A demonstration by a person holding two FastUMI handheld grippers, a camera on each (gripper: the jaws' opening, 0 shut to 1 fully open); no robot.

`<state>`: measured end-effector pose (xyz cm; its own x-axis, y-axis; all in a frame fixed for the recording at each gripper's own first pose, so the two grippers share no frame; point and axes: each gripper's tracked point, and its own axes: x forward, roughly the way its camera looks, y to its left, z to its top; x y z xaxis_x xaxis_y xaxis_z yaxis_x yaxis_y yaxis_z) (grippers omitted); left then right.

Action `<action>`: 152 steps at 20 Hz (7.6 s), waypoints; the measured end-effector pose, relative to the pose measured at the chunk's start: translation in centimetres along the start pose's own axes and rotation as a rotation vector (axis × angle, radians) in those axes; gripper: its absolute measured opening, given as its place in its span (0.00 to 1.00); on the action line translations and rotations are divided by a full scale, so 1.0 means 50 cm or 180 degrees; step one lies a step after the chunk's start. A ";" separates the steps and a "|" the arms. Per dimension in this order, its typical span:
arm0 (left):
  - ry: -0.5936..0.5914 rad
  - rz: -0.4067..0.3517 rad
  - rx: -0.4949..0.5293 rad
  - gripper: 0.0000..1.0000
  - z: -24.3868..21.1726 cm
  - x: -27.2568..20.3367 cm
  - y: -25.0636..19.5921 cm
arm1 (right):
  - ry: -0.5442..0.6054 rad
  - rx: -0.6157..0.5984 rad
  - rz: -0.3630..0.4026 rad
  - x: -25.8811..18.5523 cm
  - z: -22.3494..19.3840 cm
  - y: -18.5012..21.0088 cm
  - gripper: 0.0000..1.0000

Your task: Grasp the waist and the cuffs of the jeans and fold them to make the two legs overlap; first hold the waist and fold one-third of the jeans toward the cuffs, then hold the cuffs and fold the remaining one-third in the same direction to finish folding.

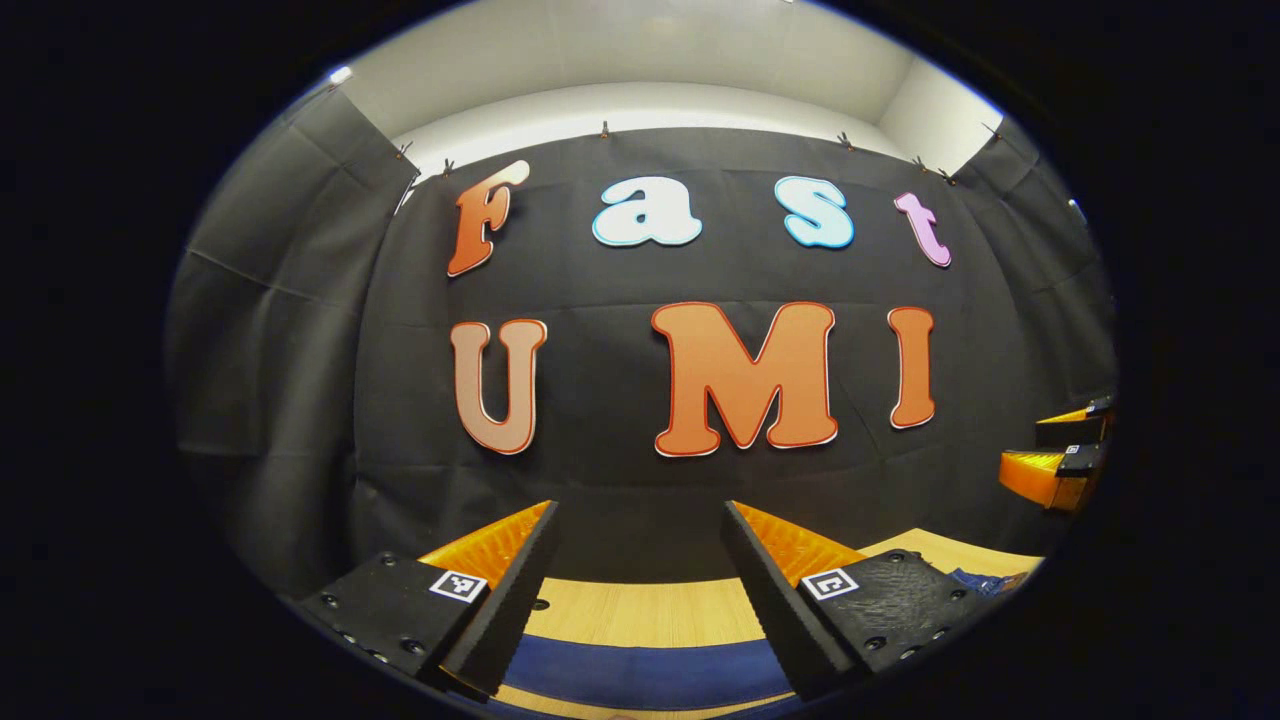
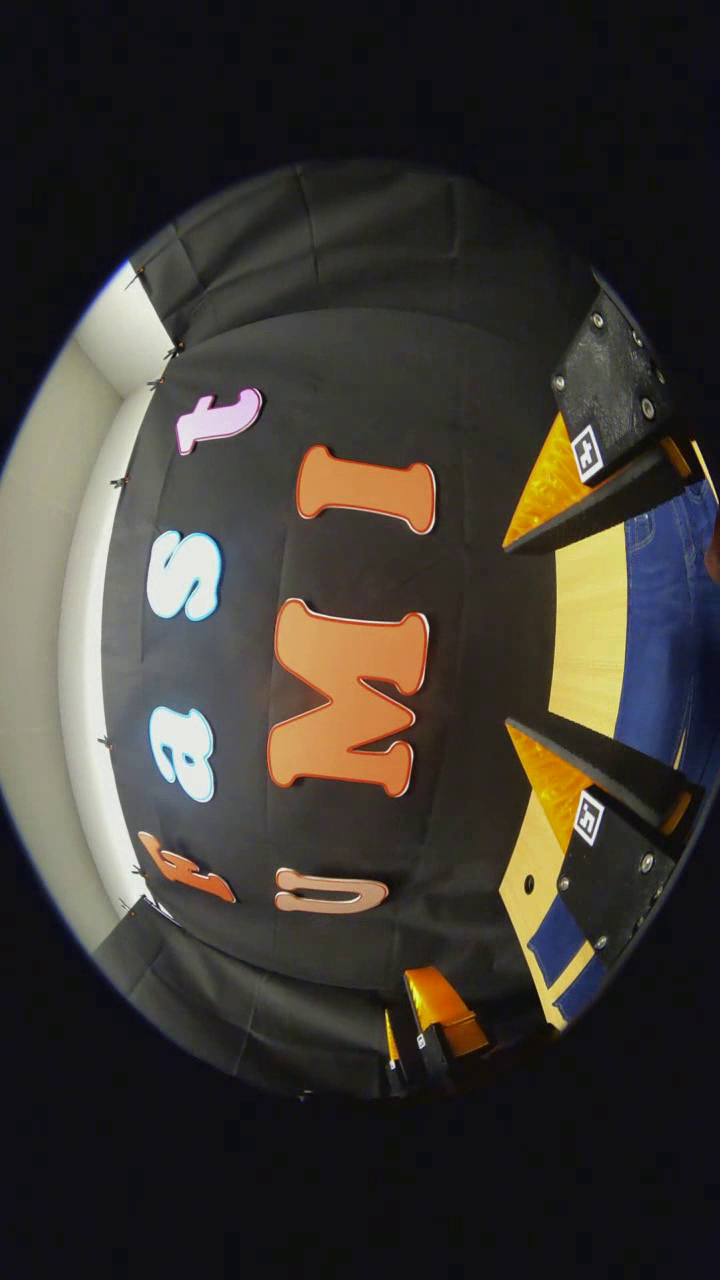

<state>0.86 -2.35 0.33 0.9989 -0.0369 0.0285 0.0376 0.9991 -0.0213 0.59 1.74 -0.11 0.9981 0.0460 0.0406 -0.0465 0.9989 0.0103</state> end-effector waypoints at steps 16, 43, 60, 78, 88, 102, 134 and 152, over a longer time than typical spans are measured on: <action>0.0209 -0.0122 0.0324 0.97 -0.043 -0.032 -0.034 | 0.0177 0.0008 -0.0063 -0.024 -0.043 -0.036 0.96; 0.1157 0.0812 0.0143 0.98 -0.270 -0.131 0.210 | 0.1092 0.0039 -0.0221 -0.029 -0.255 -0.180 1.00; 0.2905 0.1696 -0.2312 0.98 -0.674 -0.359 0.404 | 0.2966 0.2059 -0.0608 -0.175 -0.627 -0.290 0.98; 0.2792 0.1899 -0.3890 0.91 -0.854 -0.357 0.468 | 0.3306 0.3055 -0.1196 -0.174 -0.796 -0.343 0.98; 0.2795 0.1680 -0.4045 0.79 -0.868 -0.312 0.481 | 0.3324 0.3257 -0.1236 -0.174 -0.792 -0.346 0.96; 0.3188 0.1797 -0.3461 0.01 -0.901 -0.277 0.481 | 0.3330 0.3671 -0.1280 -0.223 -0.803 -0.346 0.95; 0.3205 0.0932 -0.3170 0.01 -0.708 0.103 0.499 | 0.2647 0.3924 -0.1641 0.126 -0.620 -0.326 0.04; 0.4333 0.1270 -0.2085 0.13 -0.845 0.214 0.516 | 0.3495 0.3801 -0.1374 0.350 -0.764 -0.277 0.17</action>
<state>13.70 22.09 -42.16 0.2054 -0.1355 -0.9692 -0.5827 0.7787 -0.2324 20.25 -10.84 -37.69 0.4741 0.2905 -0.8312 0.7317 0.3950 0.5554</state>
